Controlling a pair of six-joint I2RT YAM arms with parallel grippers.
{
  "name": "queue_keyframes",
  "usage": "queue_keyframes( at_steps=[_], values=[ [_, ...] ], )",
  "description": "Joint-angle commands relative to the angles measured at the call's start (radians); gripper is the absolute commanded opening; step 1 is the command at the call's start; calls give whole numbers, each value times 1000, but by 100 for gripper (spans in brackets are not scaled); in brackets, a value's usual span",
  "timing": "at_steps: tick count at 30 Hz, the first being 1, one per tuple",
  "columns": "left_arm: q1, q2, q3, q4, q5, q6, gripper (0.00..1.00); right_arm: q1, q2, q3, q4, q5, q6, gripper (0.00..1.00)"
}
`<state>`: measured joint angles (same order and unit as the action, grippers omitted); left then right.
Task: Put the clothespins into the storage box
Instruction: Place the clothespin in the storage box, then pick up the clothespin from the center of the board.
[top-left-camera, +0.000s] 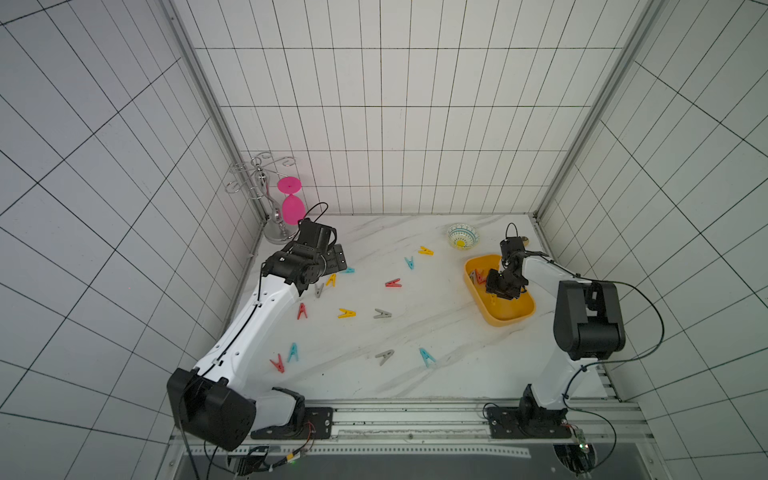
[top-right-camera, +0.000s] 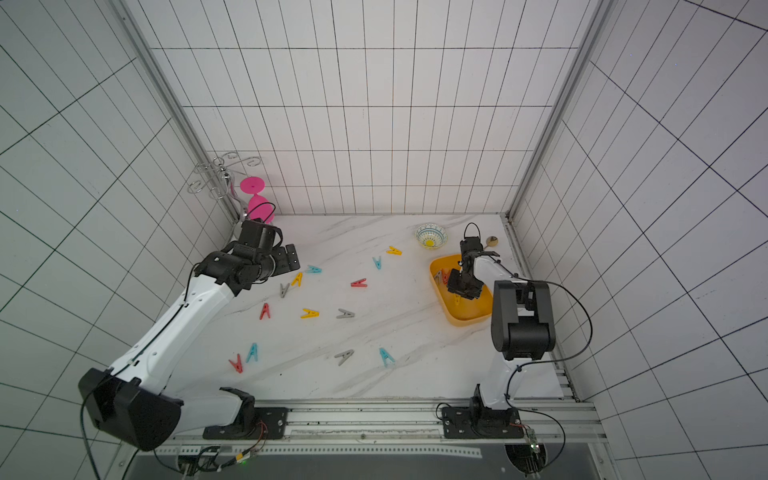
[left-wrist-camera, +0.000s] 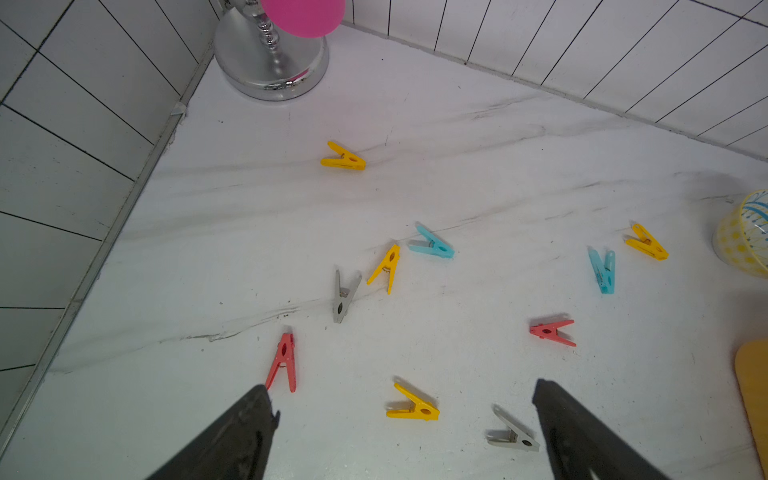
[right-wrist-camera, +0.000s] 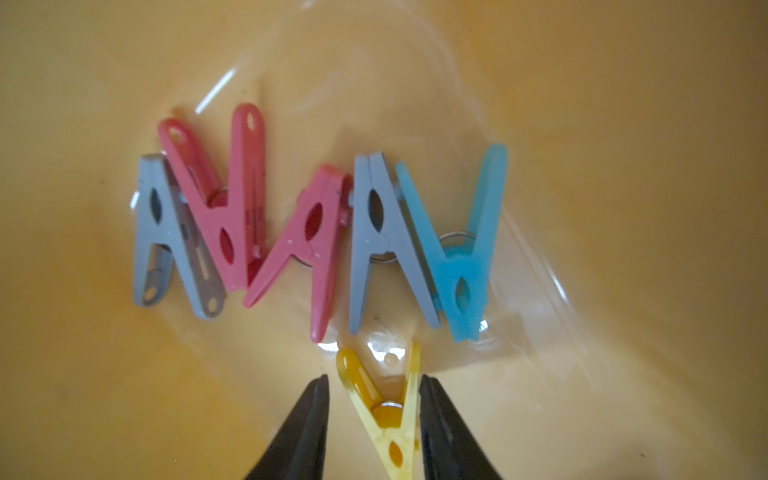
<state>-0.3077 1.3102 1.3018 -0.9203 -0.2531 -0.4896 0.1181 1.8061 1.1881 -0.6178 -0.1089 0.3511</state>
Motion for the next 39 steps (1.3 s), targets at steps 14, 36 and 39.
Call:
queue_keyframes(
  at_steps=[14,36,39],
  values=[
    [-31,19,-20,2,-7,-17,99,206,-285,74,-218,88,-23,48],
    [-35,15,-42,-10,-40,-28,99,838,-322,-133,-120,168,165,51],
    [-36,7,-51,-9,-47,-32,99,888,-263,-139,-92,183,182,51]
  ],
)
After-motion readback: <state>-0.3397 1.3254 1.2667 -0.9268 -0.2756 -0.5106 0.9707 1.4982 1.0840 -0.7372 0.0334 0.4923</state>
